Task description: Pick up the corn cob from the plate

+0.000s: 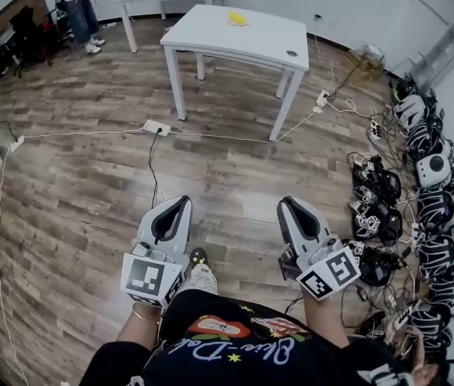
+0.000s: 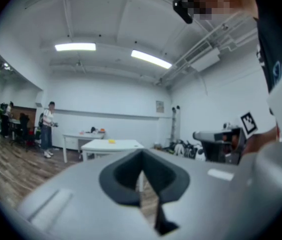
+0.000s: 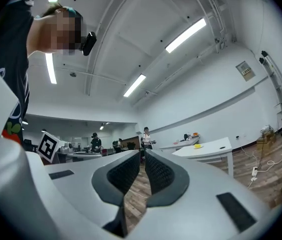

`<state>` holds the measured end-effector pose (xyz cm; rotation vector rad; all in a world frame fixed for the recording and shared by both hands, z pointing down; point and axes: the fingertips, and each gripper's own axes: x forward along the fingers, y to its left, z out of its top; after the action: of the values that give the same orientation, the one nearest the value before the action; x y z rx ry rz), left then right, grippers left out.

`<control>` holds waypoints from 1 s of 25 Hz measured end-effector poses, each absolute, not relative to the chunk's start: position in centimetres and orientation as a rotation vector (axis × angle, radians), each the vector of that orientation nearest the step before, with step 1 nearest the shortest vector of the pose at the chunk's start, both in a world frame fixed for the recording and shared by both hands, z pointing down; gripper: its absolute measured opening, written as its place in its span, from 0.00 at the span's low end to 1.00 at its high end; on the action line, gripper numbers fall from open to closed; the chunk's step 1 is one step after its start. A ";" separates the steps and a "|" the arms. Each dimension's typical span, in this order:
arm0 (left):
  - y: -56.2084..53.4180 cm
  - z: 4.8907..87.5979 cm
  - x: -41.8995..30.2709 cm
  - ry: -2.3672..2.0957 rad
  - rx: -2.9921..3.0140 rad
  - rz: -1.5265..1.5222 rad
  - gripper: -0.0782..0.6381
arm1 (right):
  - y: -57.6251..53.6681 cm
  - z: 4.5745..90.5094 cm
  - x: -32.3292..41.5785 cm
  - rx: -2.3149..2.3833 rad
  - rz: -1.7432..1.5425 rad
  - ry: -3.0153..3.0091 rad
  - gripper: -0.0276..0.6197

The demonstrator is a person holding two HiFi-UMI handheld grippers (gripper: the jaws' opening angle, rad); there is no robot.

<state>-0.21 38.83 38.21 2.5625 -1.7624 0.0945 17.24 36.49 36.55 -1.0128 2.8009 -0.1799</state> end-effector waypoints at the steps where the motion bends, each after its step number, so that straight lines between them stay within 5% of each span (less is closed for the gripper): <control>1: 36.9 38.0 -1.6 -1.762 2.566 0.092 0.10 | 34.4 36.1 15.9 -1.014 -0.175 2.791 0.07; 9: 24.1 36.4 -11.8 -1.754 2.579 0.028 0.10 | 21.4 35.0 6.0 -1.094 -0.175 2.758 0.07; 16: 13.6 38.6 -16.0 -1.728 2.527 0.038 0.10 | 10.7 38.1 5.7 -1.238 -0.257 2.771 0.07; 25: -8.2 35.8 -22.0 -1.836 2.535 0.042 0.10 | -13.6 37.0 -1.7 -1.119 -0.218 2.723 0.07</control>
<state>-22.02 -8.21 35.82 2.5351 -1.8362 0.0419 -1.66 -13.56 37.00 -1.1194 2.7232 -0.2179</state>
